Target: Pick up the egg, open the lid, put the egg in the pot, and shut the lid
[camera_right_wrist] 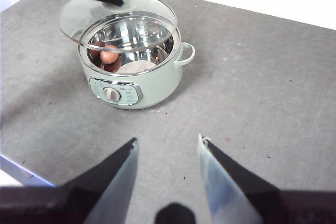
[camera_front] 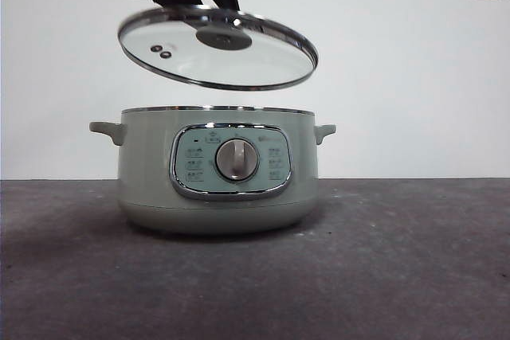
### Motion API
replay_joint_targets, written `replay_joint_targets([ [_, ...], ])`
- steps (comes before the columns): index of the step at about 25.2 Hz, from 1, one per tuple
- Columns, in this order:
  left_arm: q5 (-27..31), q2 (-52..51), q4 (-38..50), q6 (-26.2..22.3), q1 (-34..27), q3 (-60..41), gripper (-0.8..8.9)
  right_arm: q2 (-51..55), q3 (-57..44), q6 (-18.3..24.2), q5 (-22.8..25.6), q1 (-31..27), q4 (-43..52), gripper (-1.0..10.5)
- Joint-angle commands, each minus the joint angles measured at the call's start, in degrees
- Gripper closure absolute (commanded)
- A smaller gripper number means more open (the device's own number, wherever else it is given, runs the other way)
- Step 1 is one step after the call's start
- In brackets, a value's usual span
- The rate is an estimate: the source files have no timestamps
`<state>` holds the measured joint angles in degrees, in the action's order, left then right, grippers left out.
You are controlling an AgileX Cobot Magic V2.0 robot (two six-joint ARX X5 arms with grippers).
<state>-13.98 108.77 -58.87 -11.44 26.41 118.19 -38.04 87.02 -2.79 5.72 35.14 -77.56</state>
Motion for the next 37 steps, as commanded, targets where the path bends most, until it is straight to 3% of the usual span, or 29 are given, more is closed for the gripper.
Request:
replay_joint_targets([
  [1, 0.6, 1.3, 1.8, -1.5, -0.3, 0.7, 8.21, 0.1, -0.4, -0.7, 0.8, 0.0, -1.3, 7.5],
  [37, 0.5, 5.7, 1.5, -0.7, -0.8, -6.0, 8.22, 0.1, -0.4, -0.7, 3.3, 0.0, -1.3, 7.5],
])
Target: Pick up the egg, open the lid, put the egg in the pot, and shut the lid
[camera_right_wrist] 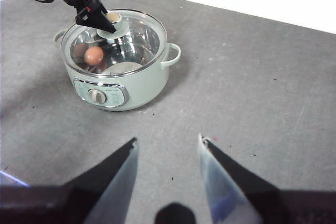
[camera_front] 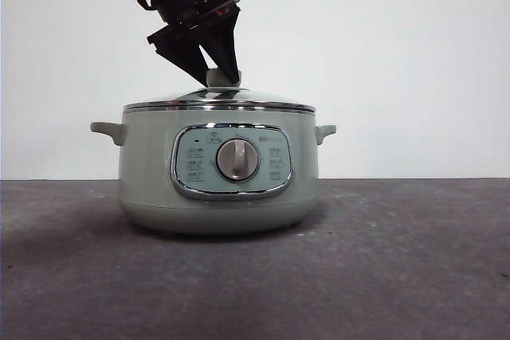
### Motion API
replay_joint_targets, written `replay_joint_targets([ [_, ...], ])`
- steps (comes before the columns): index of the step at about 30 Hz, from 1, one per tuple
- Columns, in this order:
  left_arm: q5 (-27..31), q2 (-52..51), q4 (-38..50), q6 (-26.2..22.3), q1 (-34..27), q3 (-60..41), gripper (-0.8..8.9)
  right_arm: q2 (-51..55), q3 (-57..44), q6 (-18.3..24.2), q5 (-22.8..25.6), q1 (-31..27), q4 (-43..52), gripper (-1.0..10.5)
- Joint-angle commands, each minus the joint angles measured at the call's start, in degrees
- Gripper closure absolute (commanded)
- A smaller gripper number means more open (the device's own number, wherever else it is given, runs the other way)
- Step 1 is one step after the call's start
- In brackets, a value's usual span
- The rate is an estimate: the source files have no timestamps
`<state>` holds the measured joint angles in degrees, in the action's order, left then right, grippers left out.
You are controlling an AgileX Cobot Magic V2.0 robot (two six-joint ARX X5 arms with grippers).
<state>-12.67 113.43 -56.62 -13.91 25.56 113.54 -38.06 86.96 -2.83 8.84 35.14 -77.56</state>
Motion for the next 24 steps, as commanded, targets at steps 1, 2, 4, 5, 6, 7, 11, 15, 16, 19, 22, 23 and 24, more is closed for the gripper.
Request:
replay_joint_targets([
  [1, -0.8, 1.0, -1.1, 2.2, 0.0, -1.3, 8.22, 0.1, -0.3, -0.6, 0.2, 0.0, -1.3, 7.5],
  [2, -0.8, 1.0, -1.2, 2.4, 0.0, -1.3, 8.21, 0.1, -0.3, -0.6, 0.2, 0.0, -1.3, 7.5],
  [4, -0.8, 1.0, -1.3, 2.4, 0.0, -1.3, 8.13, 0.1, -0.3, -0.6, 0.2, 0.0, -1.3, 7.5],
  [5, -0.8, 1.0, -1.3, 2.5, 0.0, -1.3, 8.11, 0.1, -0.3, -0.6, 0.2, 0.0, -1.3, 7.5],
  [6, -0.8, 1.0, -1.3, 3.0, 0.0, -1.3, 8.02, 0.1, -0.3, -0.6, 0.2, 0.0, -1.3, 7.5],
  [7, -0.9, 1.0, -1.3, 3.5, 0.0, -1.3, 7.68, 0.1, -0.3, -0.6, 0.2, 0.0, -1.3, 7.5],
  [11, -1.2, 0.9, -1.4, 4.6, 0.0, -1.3, 5.14, 0.1, -0.3, -0.6, 0.2, 0.0, -1.3, 7.5],
  [15, -1.2, 0.5, -2.1, 4.7, 0.0, -1.3, 5.0, 0.1, -0.3, -0.6, 0.2, 0.0, -1.3, 7.5],
  [16, -1.2, 0.4, -2.4, 4.7, 0.0, -1.3, 5.0, 0.1, -0.3, -0.6, 0.2, 0.0, -1.3, 7.5],
  [19, -1.2, -0.1, -3.8, 4.7, 0.0, -1.3, 5.0, 0.1, -0.3, -0.6, 0.2, 0.0, -1.3, 7.5],
  [22, -1.2, -1.0, -5.0, 4.7, 0.0, -1.3, 5.0, 0.1, -0.3, -0.6, 0.2, 0.0, -1.3, 7.5],
  [23, -1.2, -1.4, -5.4, 4.7, 0.0, -1.3, 5.0, 0.1, -0.3, -0.6, 0.2, 0.0, -1.3, 7.5],
  [24, -1.2, -1.8, -5.7, 4.7, 0.0, -1.3, 5.0, 0.1, -0.3, -0.6, 0.2, 0.0, -1.3, 7.5],
])
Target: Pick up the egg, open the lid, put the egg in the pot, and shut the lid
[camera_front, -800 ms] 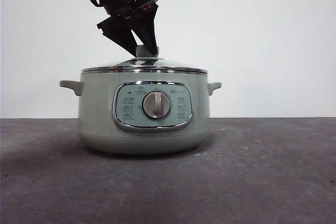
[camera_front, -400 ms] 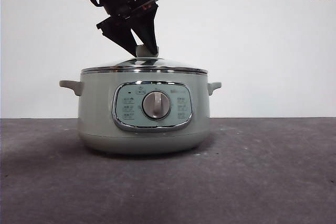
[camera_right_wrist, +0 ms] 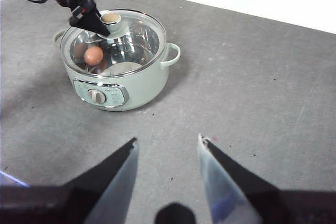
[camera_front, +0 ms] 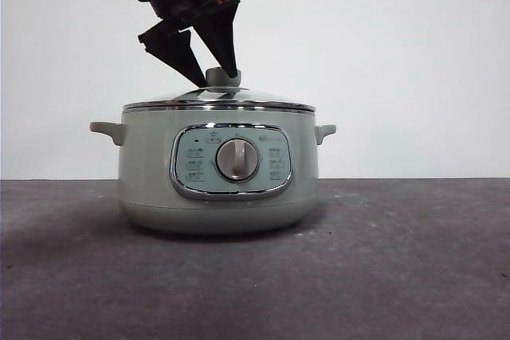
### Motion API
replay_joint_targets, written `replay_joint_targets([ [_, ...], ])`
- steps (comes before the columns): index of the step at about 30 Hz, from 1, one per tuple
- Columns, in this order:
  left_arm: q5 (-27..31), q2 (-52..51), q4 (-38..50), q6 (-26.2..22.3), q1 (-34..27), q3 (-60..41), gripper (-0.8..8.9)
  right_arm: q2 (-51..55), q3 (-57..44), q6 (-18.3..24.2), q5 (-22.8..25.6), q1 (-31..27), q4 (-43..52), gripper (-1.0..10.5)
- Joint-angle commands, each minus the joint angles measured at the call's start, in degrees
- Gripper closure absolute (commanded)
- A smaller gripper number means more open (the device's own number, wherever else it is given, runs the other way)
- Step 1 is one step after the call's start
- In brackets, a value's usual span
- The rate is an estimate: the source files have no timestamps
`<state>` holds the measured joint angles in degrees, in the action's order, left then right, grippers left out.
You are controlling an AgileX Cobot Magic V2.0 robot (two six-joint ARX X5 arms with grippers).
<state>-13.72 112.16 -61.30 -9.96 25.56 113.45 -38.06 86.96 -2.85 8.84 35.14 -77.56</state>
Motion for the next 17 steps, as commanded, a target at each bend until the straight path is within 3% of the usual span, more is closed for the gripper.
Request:
replay_joint_targets([
  [1, -0.2, -1.0, -1.3, 0.8, 0.0, -1.2, 5.0, 0.1, -0.3, -0.6, 0.2, 0.0, -1.3, 7.5],
  [6, -0.6, -4.8, -3.9, 2.0, 0.0, -1.2, 5.0, 0.0, -0.3, -0.6, 0.2, 0.0, -1.3, 7.5],
  [9, -4.7, -7.7, -6.5, 2.1, 0.0, -1.2, 5.07, 0.0, -0.3, -0.6, 0.2, 0.0, -1.3, 7.5],
  [13, -10.3, -12.0, -10.3, 2.2, 0.0, -1.2, 6.96, 0.0, -0.3, -0.6, 0.2, 0.0, -1.3, 7.6],
  [17, -12.0, -16.9, -12.3, 2.2, 0.7, -1.2, 8.26, 0.0, -0.3, -0.6, 0.2, 0.0, -1.3, 7.6],
])
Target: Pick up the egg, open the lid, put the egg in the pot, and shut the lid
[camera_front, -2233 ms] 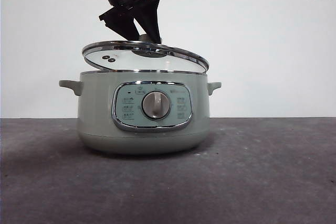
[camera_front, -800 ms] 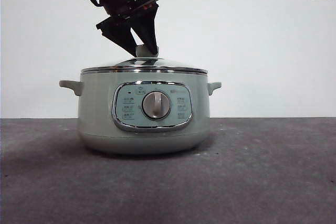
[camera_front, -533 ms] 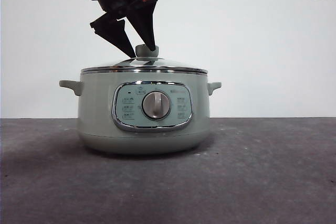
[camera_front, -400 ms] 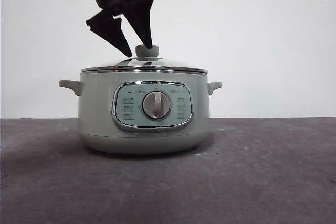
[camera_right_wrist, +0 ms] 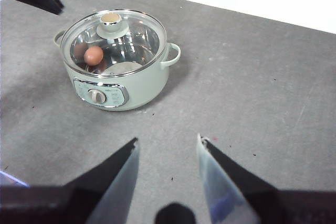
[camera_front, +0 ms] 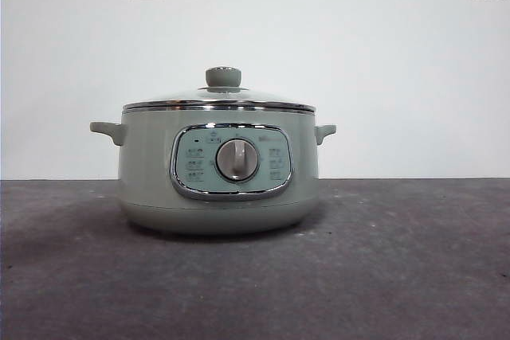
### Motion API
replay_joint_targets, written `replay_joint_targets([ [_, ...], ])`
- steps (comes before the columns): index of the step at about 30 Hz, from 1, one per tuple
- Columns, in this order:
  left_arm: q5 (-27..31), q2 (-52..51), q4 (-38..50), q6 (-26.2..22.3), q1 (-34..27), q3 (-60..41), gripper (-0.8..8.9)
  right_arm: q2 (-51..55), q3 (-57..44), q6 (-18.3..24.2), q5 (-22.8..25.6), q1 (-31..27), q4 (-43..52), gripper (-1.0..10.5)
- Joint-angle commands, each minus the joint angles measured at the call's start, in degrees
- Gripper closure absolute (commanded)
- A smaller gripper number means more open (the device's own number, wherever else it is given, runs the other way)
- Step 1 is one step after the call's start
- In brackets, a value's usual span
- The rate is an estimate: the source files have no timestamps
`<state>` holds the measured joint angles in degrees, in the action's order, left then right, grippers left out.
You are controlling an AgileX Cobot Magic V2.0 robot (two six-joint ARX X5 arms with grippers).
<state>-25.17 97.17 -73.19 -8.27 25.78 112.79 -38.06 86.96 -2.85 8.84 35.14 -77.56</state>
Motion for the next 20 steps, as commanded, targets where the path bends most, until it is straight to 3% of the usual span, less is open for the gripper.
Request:
replay_joint_targets([
  [1, -0.6, -3.0, -0.6, 0.5, 0.7, -0.5, 8.23, 0.0, -0.3, -0.6, 0.2, 0.0, -1.3, 7.6],
  [4, -0.5, -6.8, -1.1, 0.0, 1.4, -0.5, 8.22, 0.0, -0.3, -0.6, 0.1, 0.0, -1.3, 7.7],
  [8, -0.5, -11.3, -1.2, 0.1, 2.6, -0.5, 8.22, 0.0, -0.3, -0.5, 0.1, 0.1, -1.3, 9.6],
  [20, -0.3, -19.2, -2.2, 0.6, 5.7, -0.5, 8.22, 0.0, -0.5, -0.6, -1.4, 0.1, -1.3, 9.5],
])
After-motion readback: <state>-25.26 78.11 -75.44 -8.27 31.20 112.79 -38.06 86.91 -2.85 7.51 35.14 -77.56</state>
